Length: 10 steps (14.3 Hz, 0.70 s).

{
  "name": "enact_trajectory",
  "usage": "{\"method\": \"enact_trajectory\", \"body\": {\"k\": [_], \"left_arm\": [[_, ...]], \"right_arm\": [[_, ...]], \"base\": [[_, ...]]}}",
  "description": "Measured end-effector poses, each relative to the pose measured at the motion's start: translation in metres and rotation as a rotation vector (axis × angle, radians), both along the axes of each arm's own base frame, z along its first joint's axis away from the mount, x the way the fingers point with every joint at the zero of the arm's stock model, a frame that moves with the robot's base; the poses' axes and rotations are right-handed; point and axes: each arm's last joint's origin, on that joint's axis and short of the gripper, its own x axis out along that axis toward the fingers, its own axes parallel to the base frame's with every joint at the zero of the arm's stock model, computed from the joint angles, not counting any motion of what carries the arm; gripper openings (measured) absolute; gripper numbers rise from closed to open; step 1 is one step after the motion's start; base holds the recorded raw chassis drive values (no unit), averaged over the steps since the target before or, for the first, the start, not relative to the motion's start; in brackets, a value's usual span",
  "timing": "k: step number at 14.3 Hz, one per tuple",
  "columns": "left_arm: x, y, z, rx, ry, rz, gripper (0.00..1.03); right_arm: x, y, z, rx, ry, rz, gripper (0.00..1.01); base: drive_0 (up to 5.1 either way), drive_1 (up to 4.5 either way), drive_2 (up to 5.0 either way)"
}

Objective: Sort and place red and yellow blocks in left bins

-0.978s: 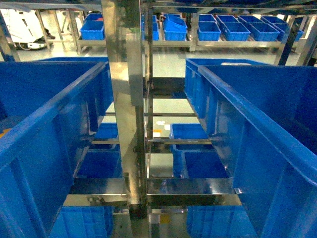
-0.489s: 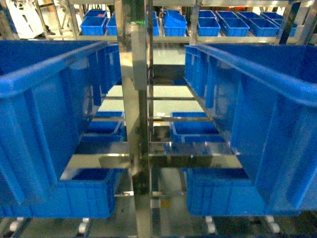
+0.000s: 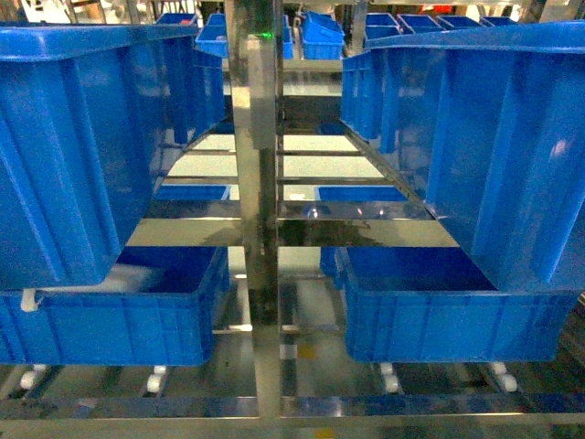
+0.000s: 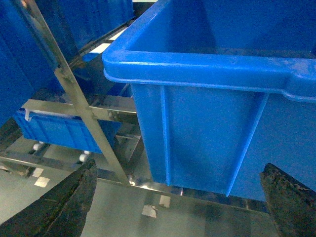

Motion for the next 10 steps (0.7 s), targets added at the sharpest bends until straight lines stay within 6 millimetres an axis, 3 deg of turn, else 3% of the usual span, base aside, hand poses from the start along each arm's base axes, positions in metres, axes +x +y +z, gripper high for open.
{"method": "enact_trajectory", "body": {"k": [1, 9, 10], "left_arm": [[0.0, 0.0, -0.0001, 0.0, 0.001, 0.0, 0.98], [0.0014, 0.0004, -0.0083, -0.011, 0.045, 0.002, 0.98], [0.0013, 0.0004, -0.0075, -0.01, 0.04, 0.001, 0.98]], "right_arm": [[0.0, 0.0, 0.0, 0.0, 0.0, 0.0, 0.98], [-0.0001, 0.0, -0.0006, 0.0, 0.002, 0.0, 0.98], [0.001, 0.0009, 0.0004, -0.005, -0.059, -0.02, 0.96]], "base": [[0.0, -3.1, 3.1], [0.0, 0.0, 0.0], [0.0, 0.0, 0.0]]}}
